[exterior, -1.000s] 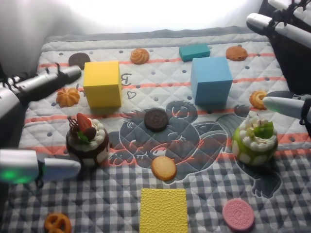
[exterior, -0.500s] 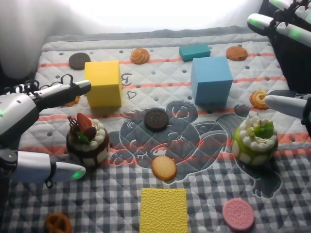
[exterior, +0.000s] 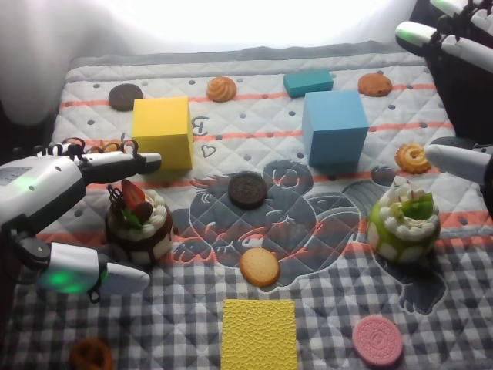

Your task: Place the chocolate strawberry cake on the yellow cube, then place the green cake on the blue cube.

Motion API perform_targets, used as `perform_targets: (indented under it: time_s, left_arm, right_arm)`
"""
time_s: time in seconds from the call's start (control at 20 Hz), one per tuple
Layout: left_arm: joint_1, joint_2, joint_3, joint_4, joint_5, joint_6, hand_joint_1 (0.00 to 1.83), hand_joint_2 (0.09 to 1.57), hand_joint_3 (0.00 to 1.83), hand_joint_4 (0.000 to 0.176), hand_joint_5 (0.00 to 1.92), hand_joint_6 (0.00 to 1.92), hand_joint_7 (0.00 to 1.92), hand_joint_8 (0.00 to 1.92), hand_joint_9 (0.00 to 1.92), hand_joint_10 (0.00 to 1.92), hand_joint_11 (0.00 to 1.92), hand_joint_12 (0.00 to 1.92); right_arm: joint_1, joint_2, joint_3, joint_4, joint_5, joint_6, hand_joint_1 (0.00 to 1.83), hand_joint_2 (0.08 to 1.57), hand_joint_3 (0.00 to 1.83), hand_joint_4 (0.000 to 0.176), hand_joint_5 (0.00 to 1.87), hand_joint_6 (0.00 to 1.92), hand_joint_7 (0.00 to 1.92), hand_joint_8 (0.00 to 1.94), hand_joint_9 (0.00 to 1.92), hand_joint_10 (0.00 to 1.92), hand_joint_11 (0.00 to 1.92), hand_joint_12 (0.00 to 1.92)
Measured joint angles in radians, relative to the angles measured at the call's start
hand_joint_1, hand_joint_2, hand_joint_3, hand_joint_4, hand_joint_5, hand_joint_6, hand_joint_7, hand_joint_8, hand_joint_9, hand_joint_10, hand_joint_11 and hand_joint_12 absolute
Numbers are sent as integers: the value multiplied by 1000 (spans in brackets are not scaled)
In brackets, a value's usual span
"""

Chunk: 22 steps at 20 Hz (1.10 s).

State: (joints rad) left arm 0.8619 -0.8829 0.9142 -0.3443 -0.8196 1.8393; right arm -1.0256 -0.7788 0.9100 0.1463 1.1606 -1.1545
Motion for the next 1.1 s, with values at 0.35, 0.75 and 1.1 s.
perform_targets:
  time_s: [0.35, 0.75, 1.1]
  left_arm:
    - [-37, -24, 35, 23, 61, 3, 774, 810, 4, 170, 301, 0, 572, 14, 598, 33, 147, 1163]
    - [-57, -31, 43, 33, 62, 0, 1243, 1068, 2, 0, 1252, 286, 919, 1054, 605, 1131, 316, 1554]
    - [-60, 9, 12, 96, 46, -92, 1236, 1174, 4, 0, 986, 737, 776, 1533, 567, 1512, 275, 1774]
  right_arm:
    - [0, 0, 0, 0, 1, 0, 231, 1200, 2, 169, 99, 5, 59, 6, 63, 7, 116, 58]
    - [-2, 0, 0, 0, 2, 0, 193, 1211, 4, 176, 91, 0, 52, 0, 50, 2, 108, 63]
    - [-7, -2, 0, 2, 0, 0, 178, 1227, 5, 176, 101, 4, 77, 5, 75, 1, 125, 86]
